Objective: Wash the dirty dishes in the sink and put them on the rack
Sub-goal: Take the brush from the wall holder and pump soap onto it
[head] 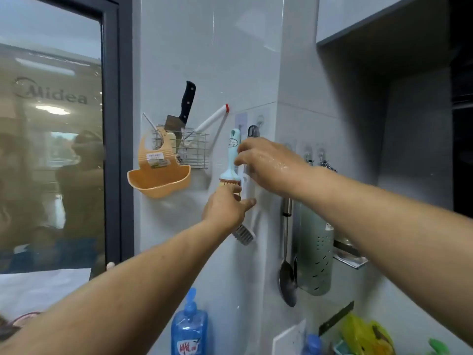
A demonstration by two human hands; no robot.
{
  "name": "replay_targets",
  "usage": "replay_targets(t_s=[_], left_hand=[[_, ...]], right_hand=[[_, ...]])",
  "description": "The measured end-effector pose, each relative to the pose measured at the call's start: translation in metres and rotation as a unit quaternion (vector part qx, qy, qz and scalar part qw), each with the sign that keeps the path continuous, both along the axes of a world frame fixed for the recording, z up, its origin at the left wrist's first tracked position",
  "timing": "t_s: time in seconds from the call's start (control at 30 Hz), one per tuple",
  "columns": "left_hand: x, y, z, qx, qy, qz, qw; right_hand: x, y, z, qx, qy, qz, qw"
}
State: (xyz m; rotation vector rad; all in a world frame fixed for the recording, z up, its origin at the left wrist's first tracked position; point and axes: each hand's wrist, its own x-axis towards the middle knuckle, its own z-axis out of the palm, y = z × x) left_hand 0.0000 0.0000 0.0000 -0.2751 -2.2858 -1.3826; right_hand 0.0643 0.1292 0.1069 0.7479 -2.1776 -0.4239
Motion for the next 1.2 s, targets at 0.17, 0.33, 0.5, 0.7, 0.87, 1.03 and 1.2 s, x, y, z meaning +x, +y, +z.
replay_targets(t_s=[0.17, 0.33, 0.5, 0.7, 0.87, 1.03, 1.2], left_hand=[[-0.003, 0.007, 0.003, -0.003, -0.011, 0.012, 1.0], [-0.005, 0.006, 0.004, 0.02, -0.013, 0.017, 1.0], [-0.005, 0.0, 0.015, 0.065, 0.0, -0.019, 0.998], [0.015, -0.005, 0.041, 0.082, 0.011, -0.055, 0.995], [0.044, -0.02, 0.057, 0.052, 0.023, -0.077, 0.995], [0.061, -0.038, 0.067, 0.049, 0.042, -0.08, 0.995], [0.067, -0.064, 0.044, -0.019, 0.019, -0.078, 0.997]], right_hand=[[-0.02, 0.016, 0.02, 0.128, 0.053, -0.031, 0.99], [-0.024, 0.014, 0.035, 0.235, 0.103, -0.029, 0.966], [-0.034, 0.009, 0.048, 0.266, 0.123, -0.058, 0.954], [-0.029, 0.007, 0.067, 0.272, 0.147, -0.088, 0.947], [-0.015, -0.003, 0.08, 0.274, 0.169, -0.062, 0.945], [-0.001, -0.016, 0.092, 0.279, 0.202, -0.036, 0.938], [0.019, -0.046, 0.062, 0.308, 0.162, -0.087, 0.933]])
